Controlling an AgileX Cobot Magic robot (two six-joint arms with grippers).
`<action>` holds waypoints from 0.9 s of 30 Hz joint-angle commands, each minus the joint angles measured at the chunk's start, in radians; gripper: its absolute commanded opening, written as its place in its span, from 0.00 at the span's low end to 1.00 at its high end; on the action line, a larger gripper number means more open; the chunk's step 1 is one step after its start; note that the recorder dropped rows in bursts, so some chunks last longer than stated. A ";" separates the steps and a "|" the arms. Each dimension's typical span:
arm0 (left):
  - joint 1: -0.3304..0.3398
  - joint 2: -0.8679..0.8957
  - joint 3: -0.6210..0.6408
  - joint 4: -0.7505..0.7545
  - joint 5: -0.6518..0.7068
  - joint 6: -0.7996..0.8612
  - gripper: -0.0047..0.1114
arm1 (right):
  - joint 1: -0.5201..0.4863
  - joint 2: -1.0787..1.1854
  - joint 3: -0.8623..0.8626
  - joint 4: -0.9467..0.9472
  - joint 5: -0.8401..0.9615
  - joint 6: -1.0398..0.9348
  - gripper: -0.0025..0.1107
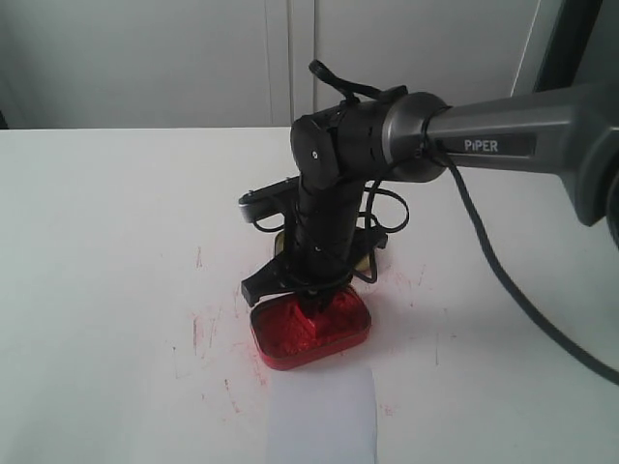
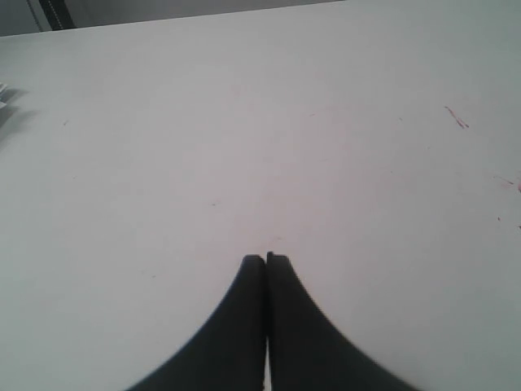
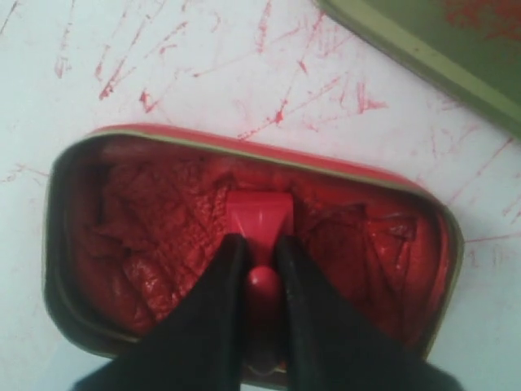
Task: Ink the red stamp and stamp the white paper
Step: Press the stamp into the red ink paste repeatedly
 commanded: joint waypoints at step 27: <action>-0.003 0.000 0.002 -0.006 0.000 -0.004 0.04 | 0.001 -0.170 0.047 -0.002 -0.077 0.035 0.02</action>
